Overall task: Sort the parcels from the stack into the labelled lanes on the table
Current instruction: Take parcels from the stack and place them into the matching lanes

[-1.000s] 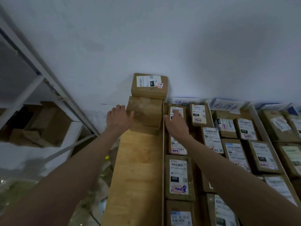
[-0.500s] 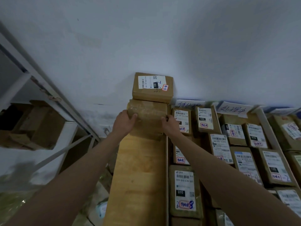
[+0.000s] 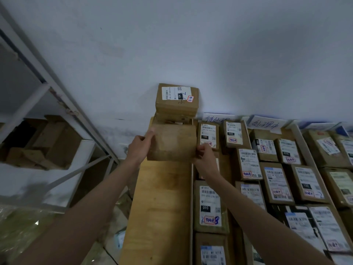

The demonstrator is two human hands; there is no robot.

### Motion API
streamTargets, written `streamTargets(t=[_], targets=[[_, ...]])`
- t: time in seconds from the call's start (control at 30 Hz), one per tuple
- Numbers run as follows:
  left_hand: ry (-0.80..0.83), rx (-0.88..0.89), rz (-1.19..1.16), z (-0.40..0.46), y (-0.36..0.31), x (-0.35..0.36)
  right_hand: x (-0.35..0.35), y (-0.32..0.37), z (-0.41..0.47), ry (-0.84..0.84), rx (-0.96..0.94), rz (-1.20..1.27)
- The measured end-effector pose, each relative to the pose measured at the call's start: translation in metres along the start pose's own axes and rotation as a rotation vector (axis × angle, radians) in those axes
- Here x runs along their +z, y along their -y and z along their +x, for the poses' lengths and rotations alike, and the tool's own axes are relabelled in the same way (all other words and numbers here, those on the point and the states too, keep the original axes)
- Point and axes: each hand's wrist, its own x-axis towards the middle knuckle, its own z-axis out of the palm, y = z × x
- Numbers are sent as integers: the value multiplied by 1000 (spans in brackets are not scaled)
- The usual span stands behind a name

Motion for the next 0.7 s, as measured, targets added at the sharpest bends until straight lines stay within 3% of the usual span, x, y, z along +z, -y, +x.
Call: streamTargets(t=[0.2,0.37,0.47,0.7], targets=[[150,45,-20,-34,23,0,-21,-16,-53,33,89,212],[268,232,-51,-59,32,-4,-42,-11,-67,136,295,378],[290,353,40,-71,39,-7,-51,-8,-74,77,300,414],[231,152,-14,-101,35,-1,-49,-6,-100,91,171,344]])
